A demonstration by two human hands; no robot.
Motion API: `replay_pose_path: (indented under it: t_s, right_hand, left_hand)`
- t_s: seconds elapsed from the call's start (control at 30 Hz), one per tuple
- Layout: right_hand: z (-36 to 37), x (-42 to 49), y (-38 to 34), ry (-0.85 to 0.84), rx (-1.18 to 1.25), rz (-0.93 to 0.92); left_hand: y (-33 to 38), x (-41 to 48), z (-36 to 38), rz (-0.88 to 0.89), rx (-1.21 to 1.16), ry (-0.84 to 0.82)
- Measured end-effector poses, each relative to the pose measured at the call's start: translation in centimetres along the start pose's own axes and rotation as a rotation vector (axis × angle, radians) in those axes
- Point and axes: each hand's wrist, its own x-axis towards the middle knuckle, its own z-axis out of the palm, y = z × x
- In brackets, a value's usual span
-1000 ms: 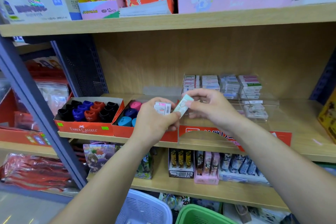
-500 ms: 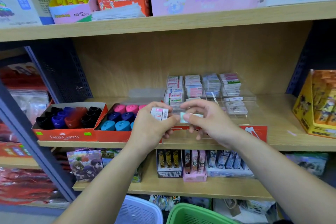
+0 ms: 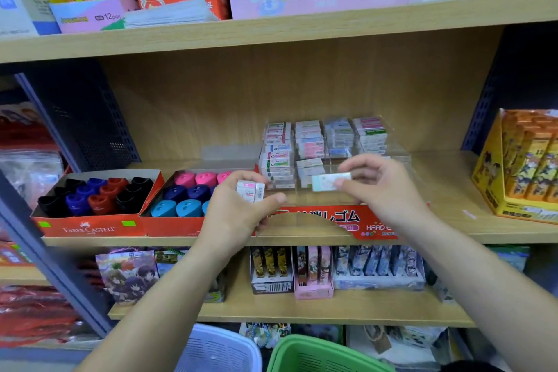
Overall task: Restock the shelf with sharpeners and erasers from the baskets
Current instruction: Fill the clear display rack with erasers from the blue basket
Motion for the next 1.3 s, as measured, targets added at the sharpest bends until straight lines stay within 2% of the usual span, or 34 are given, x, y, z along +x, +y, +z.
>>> replay_pose_path:
  t_s: [0.1, 0.23, 0.37, 0.57, 0.67, 0.73, 0.87, 1.07, 1.3]
  right_hand:
    - [-1.3, 2.2, -0.2, 0.091, -0.052, -0.022]
    - [-0.9, 6.6, 0.3, 0.152, -0.247, -0.053]
    - [1.1, 10.7, 0.8, 0.069, -0.456, -0.113]
    - [2.4, 13.1, 2.7, -0.205, -0.646, -0.086]
    - [2.1, 13.2, 3.0, -0.254, -0.796, -0.111]
    - [1.9, 12.6, 2.8, -0.211, -0.819, -0.129]
    - [2.6, 9.8, 0.8, -0.023, -0.648, -0.238]
    - [6.8, 4.7, -3.2, -0.326, -0.129, -0.141]
    - [7.0, 3.8, -3.8, -0.346, 0.072, -0.022]
  left_hand:
    - [0.2, 0.8, -1.0, 0.004, 0.058, -0.007]
    - [0.3, 2.1, -2.2, -0.033, 0.070, -0.044]
    - [-0.1, 3.1, -3.0, -0.054, 0.127, -0.074]
    - [-1.0, 3.8, -3.9, -0.047, 0.121, -0.033]
    - [-1.1, 3.9, -4.0, -0.048, 0.116, -0.026]
    - [-1.1, 3.9, -3.9, -0.053, 0.109, -0.029]
    - [-0.7, 3.4, -3.6, -0.032, 0.070, -0.034]
    - [0.6, 2.2, -2.5, 0.062, 0.092, -0.040]
    - [1.0, 0.9, -3.1, 0.086, 0.117, 0.001]
